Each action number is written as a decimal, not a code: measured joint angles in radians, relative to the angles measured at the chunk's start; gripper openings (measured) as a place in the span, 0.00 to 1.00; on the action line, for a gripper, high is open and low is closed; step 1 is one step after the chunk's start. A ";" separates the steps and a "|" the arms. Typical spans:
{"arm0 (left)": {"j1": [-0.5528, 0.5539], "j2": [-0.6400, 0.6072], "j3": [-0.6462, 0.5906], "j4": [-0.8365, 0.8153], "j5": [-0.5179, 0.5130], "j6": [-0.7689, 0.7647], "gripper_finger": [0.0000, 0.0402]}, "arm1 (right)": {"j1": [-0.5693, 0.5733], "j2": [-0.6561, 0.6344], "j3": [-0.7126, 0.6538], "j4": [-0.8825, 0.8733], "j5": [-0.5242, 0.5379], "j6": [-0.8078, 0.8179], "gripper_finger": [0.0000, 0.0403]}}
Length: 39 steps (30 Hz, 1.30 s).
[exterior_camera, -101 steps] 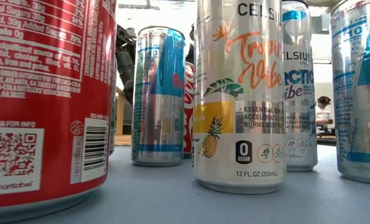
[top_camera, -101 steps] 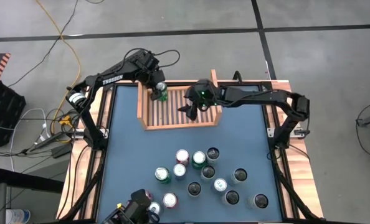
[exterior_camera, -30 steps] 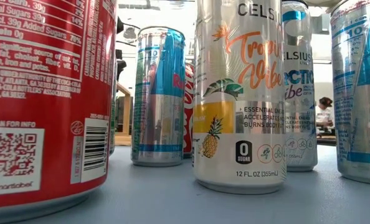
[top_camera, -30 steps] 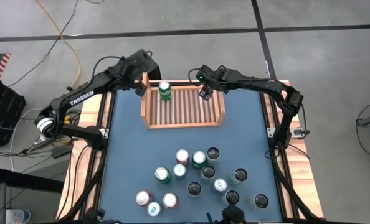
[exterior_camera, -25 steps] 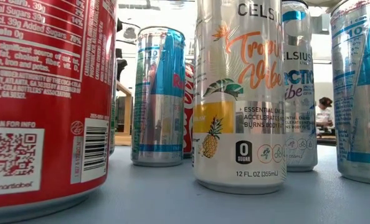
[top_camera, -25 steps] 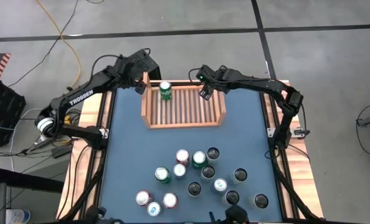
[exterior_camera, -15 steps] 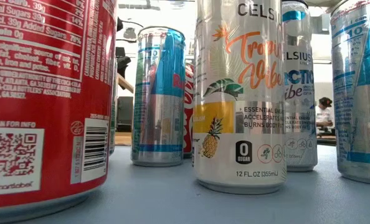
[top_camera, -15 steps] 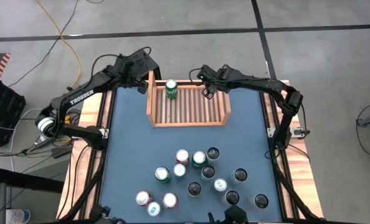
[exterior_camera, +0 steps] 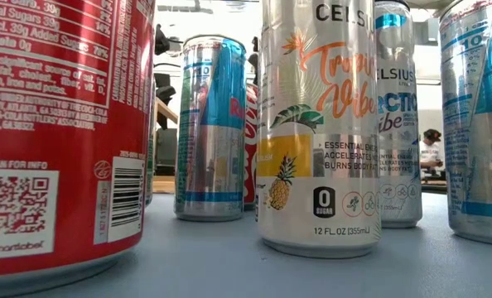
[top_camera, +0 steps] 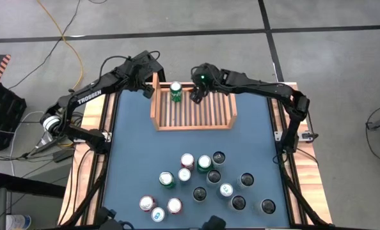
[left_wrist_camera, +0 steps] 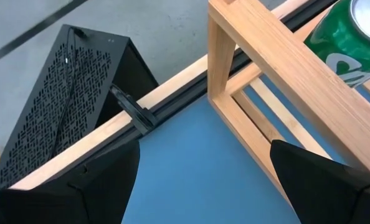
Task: Place canned beverage on shelf
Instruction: Adjust the green soda can on the shelf
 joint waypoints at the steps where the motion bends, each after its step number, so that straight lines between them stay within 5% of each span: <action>1: 0.002 -0.004 0.000 -0.001 0.000 0.001 0.87 | -0.004 0.000 0.000 0.021 -0.004 0.003 0.64; 9: 0.004 -0.007 0.001 0.001 -0.001 0.016 0.87 | -0.019 0.056 0.059 0.120 -0.012 0.020 0.43; 16: 0.005 -0.007 0.001 -0.009 0.004 0.021 0.87 | 0.002 0.255 0.448 -0.149 0.020 -0.029 0.16; 20: 0.006 -0.007 0.001 -0.007 0.001 0.032 0.87 | -0.006 0.308 0.521 -0.287 0.036 -0.060 0.03; 30: 0.006 -0.007 0.001 0.001 0.008 0.045 0.87 | -0.026 0.402 0.520 -0.374 -0.092 -0.038 0.00; 39: 0.006 -0.007 0.001 0.002 0.008 0.045 0.87 | -0.020 0.460 0.519 -0.370 -0.105 -0.033 0.00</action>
